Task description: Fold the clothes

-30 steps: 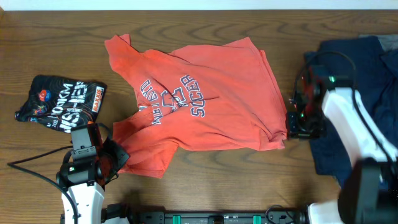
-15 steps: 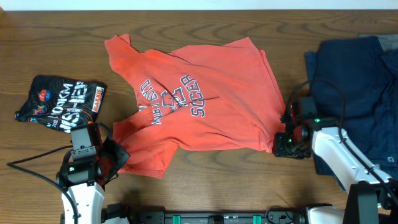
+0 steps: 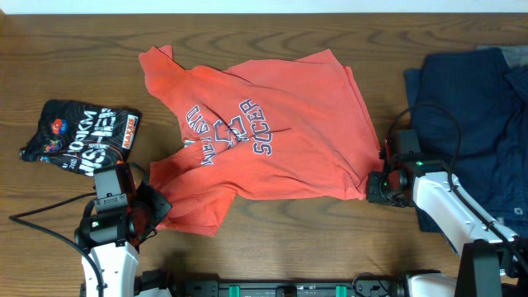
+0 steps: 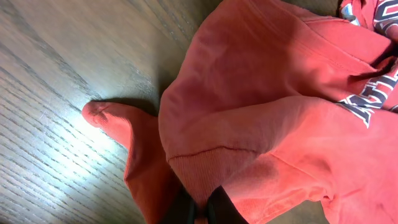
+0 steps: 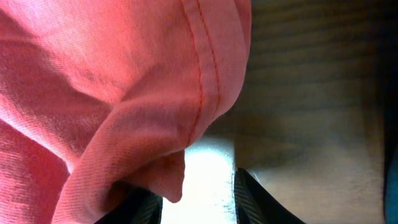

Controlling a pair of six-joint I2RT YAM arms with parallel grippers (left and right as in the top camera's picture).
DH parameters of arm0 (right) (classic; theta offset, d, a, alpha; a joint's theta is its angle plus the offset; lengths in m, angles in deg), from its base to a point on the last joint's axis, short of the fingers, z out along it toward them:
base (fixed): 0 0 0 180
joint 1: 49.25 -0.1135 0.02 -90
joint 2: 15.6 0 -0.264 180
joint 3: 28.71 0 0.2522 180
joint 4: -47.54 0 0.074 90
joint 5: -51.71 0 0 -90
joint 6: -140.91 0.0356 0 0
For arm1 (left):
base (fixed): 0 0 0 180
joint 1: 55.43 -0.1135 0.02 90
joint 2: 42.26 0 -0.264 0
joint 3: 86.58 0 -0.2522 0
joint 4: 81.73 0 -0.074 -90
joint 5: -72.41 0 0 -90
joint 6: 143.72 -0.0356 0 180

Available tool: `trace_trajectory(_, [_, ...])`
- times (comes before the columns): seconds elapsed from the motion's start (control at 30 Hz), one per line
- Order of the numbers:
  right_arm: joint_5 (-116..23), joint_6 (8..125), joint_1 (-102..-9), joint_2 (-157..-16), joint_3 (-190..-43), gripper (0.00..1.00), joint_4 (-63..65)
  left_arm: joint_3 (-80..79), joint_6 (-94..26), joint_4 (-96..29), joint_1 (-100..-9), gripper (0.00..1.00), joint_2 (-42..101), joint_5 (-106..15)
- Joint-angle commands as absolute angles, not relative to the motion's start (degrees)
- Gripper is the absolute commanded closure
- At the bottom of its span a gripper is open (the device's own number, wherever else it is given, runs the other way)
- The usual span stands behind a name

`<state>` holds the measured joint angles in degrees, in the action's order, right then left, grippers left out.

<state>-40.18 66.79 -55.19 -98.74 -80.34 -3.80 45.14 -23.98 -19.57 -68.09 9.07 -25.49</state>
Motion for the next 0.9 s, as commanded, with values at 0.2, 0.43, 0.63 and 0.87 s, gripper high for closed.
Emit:
trace_trajectory(0.2, [-39.7,63.5,-56.2,-97.6,-80.3,0.62,1.9,44.3,-24.8,-19.8,-68.3,0.94,9.1,-24.6])
trace_trajectory(0.43, [-43.2,63.5,-56.2,-93.2,-80.4,0.64,7.6,44.3,-24.8,-19.6,-68.3,0.94,9.1,-24.6])
trace_trajectory(0.63, [-44.0,64.4,-56.2,-90.6,-80.4,0.65,18.9,44.3,-24.8,-19.6,-68.3,0.94,9.1,-24.6])
trace_trajectory(0.87, [-41.6,67.2,-56.1,-90.4,-80.4,0.67,4.5,44.5,-24.8,-18.7,-68.3,0.93,9.1,-24.6])
